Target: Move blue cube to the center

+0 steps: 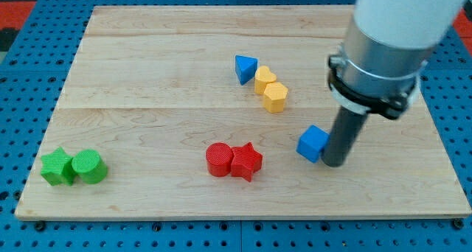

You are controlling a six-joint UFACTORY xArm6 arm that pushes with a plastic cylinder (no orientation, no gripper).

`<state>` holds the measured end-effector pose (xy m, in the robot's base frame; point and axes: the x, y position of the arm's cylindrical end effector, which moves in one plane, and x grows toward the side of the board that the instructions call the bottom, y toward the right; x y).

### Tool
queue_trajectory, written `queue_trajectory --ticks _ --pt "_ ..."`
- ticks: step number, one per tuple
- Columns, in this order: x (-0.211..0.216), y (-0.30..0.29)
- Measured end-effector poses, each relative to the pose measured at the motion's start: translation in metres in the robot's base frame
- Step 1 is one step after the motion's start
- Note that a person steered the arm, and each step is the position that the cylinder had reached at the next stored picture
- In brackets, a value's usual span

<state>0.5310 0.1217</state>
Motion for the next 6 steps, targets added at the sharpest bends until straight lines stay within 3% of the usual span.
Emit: queue_trajectory --ticks 1,3,4,6 --pt "-0.024 -0.033" --pt "-0.021 0.042" --pt "-0.043 0.042" --pt "-0.038 -0.094"
